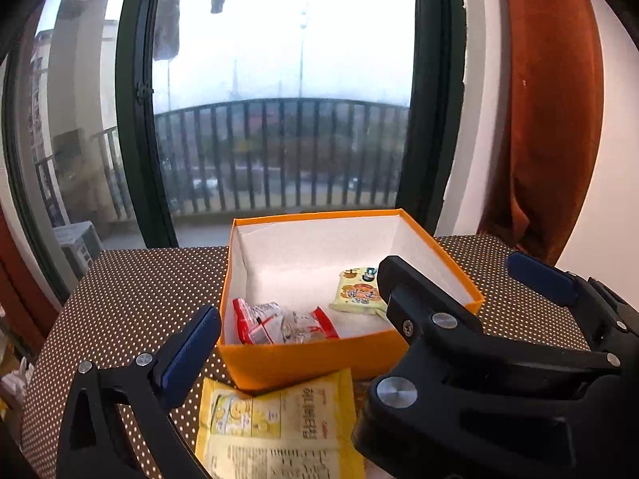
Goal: Organize snacks
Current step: 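Withdraw both tools from the box back toward the snack pile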
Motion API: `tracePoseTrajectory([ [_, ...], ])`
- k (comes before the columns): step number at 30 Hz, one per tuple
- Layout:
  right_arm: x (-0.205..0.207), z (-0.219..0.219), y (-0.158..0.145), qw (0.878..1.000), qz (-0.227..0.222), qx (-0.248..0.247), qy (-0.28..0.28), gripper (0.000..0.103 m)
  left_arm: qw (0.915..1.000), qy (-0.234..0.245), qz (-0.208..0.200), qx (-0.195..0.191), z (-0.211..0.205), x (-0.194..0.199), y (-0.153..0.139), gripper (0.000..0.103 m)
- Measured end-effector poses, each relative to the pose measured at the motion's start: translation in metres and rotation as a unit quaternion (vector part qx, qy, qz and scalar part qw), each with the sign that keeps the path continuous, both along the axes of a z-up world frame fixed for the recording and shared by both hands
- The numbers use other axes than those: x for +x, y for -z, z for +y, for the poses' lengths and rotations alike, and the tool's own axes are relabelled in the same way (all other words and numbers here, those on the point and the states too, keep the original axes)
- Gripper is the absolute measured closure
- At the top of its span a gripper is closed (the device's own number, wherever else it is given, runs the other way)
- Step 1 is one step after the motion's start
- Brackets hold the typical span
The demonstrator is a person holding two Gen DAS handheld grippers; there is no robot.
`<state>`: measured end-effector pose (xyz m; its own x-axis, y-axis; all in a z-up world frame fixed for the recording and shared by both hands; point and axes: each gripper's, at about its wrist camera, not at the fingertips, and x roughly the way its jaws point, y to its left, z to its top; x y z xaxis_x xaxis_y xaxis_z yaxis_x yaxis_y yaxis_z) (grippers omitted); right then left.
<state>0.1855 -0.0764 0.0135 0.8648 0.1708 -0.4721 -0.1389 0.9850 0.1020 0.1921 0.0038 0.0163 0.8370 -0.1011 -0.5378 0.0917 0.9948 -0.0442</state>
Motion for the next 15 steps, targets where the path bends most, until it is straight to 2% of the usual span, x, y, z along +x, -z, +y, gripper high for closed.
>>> tracePoseTrajectory([
  [15, -0.081, -0.012, -0.001, 0.999, -0.027, -0.014, 0.013, 0.001, 0.9996, 0.008, -0.028, -0.001, -0.016, -0.081, -0.003, 0.001],
])
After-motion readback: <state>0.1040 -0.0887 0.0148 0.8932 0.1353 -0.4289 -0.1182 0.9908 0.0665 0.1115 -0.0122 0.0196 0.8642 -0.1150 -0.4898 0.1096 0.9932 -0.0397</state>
